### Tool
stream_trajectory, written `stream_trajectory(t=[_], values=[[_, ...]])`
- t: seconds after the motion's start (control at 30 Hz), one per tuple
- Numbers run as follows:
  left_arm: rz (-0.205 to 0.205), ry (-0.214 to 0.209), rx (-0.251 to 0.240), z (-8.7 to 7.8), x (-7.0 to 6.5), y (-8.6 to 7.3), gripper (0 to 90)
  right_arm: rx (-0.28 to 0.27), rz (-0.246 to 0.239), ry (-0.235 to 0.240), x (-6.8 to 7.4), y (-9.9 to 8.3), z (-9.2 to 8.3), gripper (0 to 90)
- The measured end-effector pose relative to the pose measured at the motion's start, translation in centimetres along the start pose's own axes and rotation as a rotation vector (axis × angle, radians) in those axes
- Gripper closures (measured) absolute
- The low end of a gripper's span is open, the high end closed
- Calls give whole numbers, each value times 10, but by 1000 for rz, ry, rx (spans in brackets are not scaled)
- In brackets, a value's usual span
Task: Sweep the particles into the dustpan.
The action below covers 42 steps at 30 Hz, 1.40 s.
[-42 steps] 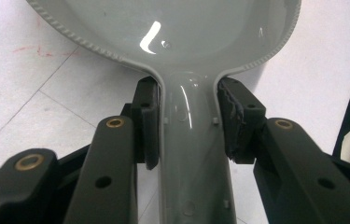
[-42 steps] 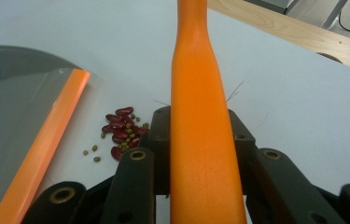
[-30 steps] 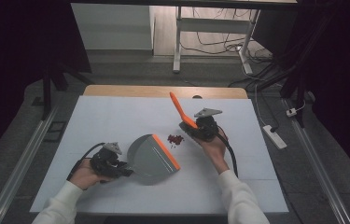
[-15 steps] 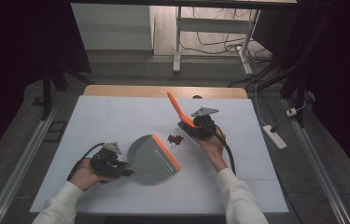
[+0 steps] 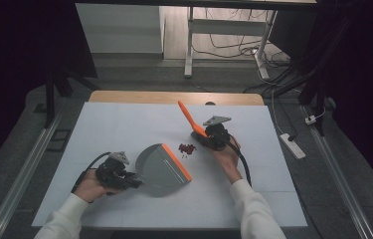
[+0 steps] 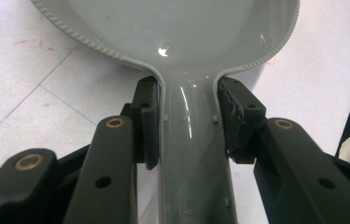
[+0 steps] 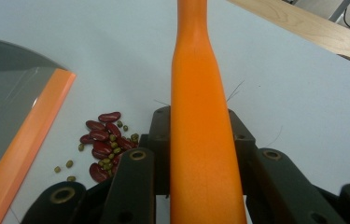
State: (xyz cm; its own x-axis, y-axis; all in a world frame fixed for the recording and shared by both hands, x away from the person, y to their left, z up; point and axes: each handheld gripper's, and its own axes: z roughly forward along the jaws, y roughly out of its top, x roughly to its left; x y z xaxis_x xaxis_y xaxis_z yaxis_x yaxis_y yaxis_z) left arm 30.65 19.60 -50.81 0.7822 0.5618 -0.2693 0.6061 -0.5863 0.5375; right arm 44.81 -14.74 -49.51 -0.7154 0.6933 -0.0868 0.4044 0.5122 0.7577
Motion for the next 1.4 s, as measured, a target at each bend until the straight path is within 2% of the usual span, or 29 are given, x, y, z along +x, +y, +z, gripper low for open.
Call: stream_trajectory(t=[0.3, 0.53, 1.4], values=[[-3, -1, 0, 1, 0, 0, 620, 15, -12, 19, 5, -1, 7, 701], [-3, -3, 0, 2, 0, 0, 620, 4, -11, 61, 10, 0, 11, 701], [-7, -8, 3, 2, -1, 0, 620, -6, -107, 130, 27, 3, 14, 700]])
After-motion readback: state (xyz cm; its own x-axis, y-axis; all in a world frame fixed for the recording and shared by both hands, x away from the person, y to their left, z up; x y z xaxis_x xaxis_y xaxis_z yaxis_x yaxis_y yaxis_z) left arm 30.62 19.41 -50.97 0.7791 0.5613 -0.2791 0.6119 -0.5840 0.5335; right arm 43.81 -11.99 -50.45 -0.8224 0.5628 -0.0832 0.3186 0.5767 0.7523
